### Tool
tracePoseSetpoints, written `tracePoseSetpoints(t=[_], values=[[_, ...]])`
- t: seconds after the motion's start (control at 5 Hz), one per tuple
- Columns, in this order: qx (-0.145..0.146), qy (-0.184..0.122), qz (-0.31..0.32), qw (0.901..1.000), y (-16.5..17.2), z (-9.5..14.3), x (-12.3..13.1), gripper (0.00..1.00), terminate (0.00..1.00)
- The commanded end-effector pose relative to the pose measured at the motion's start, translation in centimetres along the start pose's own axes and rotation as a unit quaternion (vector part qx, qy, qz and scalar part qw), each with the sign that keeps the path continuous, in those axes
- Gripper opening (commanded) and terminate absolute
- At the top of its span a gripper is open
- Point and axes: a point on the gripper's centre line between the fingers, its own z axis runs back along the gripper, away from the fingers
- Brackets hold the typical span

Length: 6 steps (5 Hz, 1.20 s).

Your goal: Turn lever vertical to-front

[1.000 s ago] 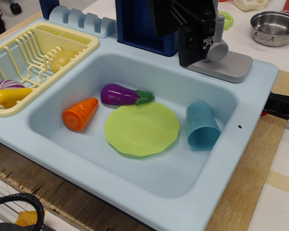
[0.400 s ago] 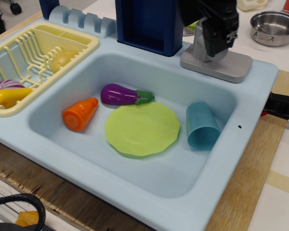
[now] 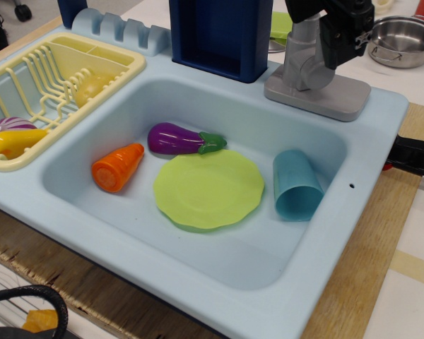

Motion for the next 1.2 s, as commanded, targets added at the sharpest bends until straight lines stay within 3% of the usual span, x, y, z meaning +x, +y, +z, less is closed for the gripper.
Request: tracePoseSetpoints(t=[0.0,0.6,1.0], values=[[-0.001,-0.008,-0.002,1.0000,0.5,-0.1,1.5,0.00,0.00],[-0.004,0.026,0.033,0.9991,-0.5,1.1,-0.3,0.00,0.00],[-0.015,0.031,0.053,0.9980,-1.5,0.4,-2.0,0.00,0.00]])
